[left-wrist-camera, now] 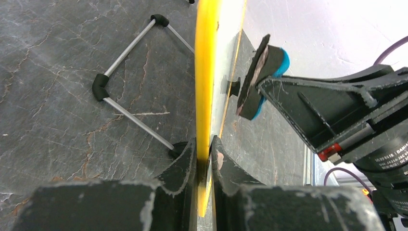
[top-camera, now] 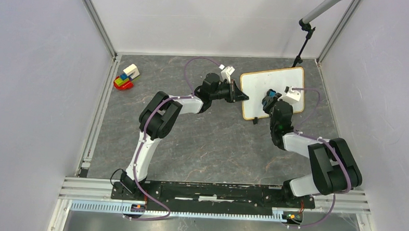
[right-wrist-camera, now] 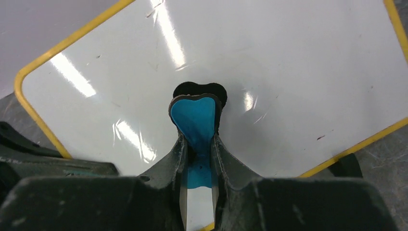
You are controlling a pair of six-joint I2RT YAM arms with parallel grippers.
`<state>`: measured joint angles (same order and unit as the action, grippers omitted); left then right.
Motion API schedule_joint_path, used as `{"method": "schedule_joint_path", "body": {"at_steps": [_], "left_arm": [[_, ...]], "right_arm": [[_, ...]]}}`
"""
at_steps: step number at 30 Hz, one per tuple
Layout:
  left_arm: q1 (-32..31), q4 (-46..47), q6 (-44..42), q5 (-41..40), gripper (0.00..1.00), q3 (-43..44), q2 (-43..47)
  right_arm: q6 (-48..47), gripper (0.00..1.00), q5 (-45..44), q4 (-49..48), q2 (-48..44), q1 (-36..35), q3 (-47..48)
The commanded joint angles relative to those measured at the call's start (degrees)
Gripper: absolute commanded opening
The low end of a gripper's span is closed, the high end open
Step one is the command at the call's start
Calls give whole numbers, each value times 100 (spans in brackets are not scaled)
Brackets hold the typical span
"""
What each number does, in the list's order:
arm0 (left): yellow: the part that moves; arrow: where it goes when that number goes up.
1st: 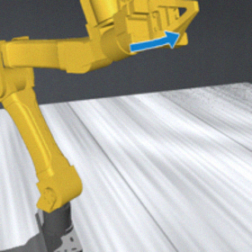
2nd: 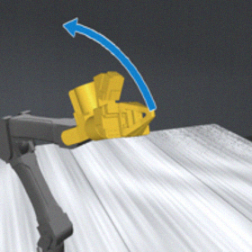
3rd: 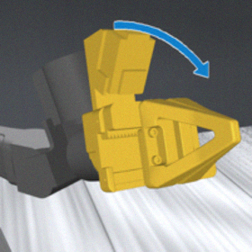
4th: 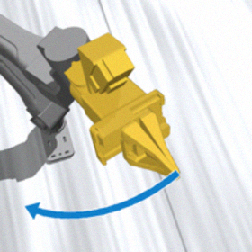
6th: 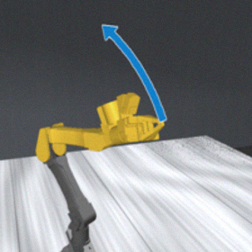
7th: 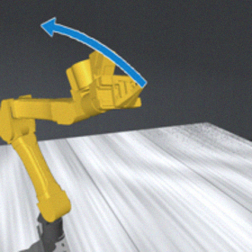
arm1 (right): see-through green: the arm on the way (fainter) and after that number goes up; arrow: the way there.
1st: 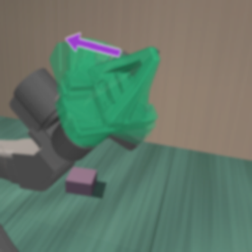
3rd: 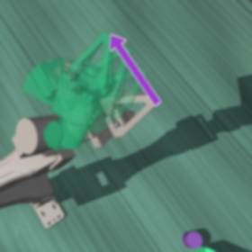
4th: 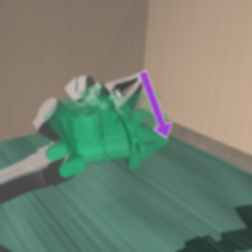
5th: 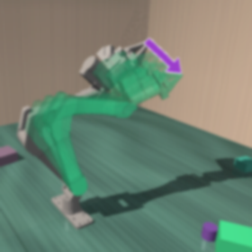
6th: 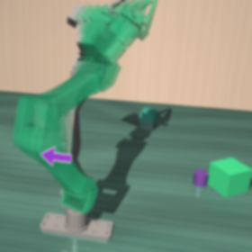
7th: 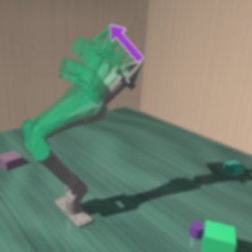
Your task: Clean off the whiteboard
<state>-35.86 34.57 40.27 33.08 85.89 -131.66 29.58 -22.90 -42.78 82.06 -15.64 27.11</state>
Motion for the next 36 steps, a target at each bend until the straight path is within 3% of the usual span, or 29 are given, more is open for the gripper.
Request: {"method": "schedule_joint_path", "body": {"at_steps": [1,8,15,22,29,32,36], "left_arm": [[69,-378,-290,-264,2,-15,27],[78,-379,-239,-249,2,23,-17],[78,-403,-262,-266,2,-19,37],[78,-408,-259,-273,4,-23,57],[84,-293,-341,-247,36,-182,236],[83,-251,-432,-256,52,-334,425],[102,-31,-540,-245,64,-628,753]], "right_arm": [[-75,0,-479,5,143,247,220],[829,0,950,225,565,1873,-236],[701,0,1033,375,209,2135,-396],[-84,1,1961,1264,-747,2021,321],[-820,1,2501,2960,-1622,1600,275],[-931,2,2639,3377,-2115,1021,-53],[-1042,2,2562,3934,-2749,357,-408]]}}
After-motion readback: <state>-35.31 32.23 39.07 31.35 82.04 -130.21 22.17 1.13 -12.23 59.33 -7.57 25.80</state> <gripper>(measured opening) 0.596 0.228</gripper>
